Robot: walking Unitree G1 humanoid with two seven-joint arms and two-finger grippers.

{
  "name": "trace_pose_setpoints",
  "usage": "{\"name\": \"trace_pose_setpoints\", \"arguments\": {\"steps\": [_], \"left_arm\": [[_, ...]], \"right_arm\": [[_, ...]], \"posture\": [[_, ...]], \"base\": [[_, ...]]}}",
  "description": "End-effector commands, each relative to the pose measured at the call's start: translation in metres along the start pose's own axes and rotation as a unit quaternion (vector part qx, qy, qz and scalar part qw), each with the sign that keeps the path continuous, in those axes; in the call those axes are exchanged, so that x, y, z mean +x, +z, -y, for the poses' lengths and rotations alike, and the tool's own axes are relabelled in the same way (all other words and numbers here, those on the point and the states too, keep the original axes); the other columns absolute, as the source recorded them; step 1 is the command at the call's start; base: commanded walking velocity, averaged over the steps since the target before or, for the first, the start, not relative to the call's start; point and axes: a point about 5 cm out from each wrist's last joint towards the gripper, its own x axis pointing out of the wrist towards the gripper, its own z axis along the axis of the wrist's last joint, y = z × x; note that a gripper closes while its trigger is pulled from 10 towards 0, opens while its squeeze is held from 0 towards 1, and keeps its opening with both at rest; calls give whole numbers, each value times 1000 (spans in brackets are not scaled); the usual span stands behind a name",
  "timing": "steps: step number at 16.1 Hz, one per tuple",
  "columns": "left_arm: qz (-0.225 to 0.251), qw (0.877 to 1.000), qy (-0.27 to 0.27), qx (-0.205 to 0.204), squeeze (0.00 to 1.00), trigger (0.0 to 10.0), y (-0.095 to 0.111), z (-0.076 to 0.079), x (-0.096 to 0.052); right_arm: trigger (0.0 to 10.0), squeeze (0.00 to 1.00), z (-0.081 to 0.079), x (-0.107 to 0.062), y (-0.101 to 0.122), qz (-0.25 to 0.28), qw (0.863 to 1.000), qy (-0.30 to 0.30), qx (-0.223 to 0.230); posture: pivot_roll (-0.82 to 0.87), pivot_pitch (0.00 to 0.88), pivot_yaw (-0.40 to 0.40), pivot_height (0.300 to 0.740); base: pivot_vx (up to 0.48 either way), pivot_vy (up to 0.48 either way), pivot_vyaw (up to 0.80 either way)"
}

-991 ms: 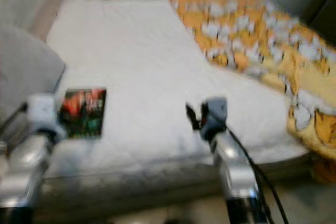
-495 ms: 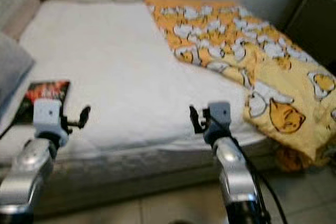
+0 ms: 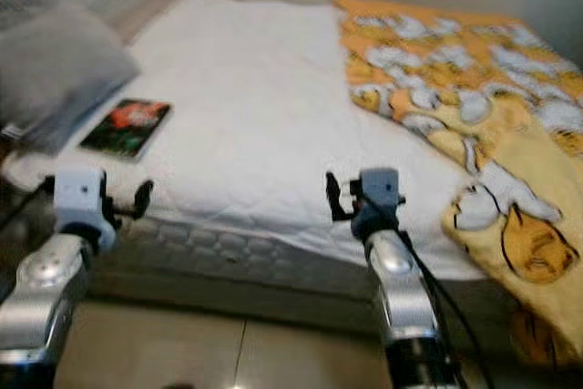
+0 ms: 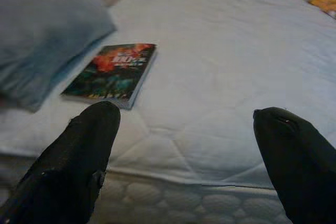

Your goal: Clean up the room

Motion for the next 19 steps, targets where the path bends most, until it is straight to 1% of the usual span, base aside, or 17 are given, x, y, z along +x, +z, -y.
{"name": "trace_pose_setpoints", "arguments": {"steps": [1,2,3,4,5,7,8,9,10,11,12,13,16,19], "left_arm": [[3,1000,-12,-1,1000,10000,3,8,2],[8,1000,-1,-7,1000,10000,5,6,4],[25,999,5,-24,1000,10000,8,5,6],[40,998,18,-34,1000,10000,9,4,7],[45,997,35,-43,1000,10000,9,4,8],[43,997,50,-36,1000,10000,9,3,9],[40,998,42,-25,1000,10000,10,3,11],[35,998,35,-24,1000,10000,10,4,11],[32,999,14,-11,1000,10000,11,5,12],[33,999,9,-9,1000,10000,11,6,12],[30,999,4,-21,1000,10000,11,6,12],[35,999,2,-20,1000,10000,12,5,12],[40,999,-11,-19,1000,10000,14,6,12],[38,999,-15,-24,1000,10000,14,6,12]], "right_arm": [[10000,1000,9,0,-3,-3,1000,-13,1],[10000,1000,8,0,-2,0,1000,-13,6],[10000,1000,8,1,-1,1,1000,-16,10],[10000,1000,7,2,-1,0,1000,-19,18],[10000,1000,6,2,0,-1,1000,-19,18],[10000,1000,6,3,0,-1,1000,-17,17],[10000,1000,6,5,0,-2,1000,-18,19],[10000,1000,6,5,0,-2,1000,-17,17],[10000,1000,5,6,0,-3,999,-22,26],[10000,1000,6,7,1,-7,999,-33,34],[10000,1000,4,8,2,-5,999,-22,36],[10000,1000,2,9,3,-7,999,-14,34],[10000,1000,0,9,1,-14,999,-11,33],[10000,1000,0,10,-3,-36,999,-16,37]], "posture": [[-23,0,-25,740],[-26,0,-26,740],[-28,0,-26,740],[-29,0,-28,740],[-29,0,-29,740],[-29,0,-32,740],[-27,0,-34,740],[-27,0,-34,740],[-27,0,-34,740],[-27,0,-33,740],[-27,0,-33,740],[-27,0,-32,740],[-27,0,-31,740],[-26,0,-31,740]], "base": [[0,-465,800],[0,-465,800],[0,-461,800],[0,-382,800],[0,-379,800],[0,-388,800],[0,-368,800],[0,-352,800],[0,0,0],[0,0,0],[0,0,0],[0,0,0],[0,0,0],[0,0,0]]}}
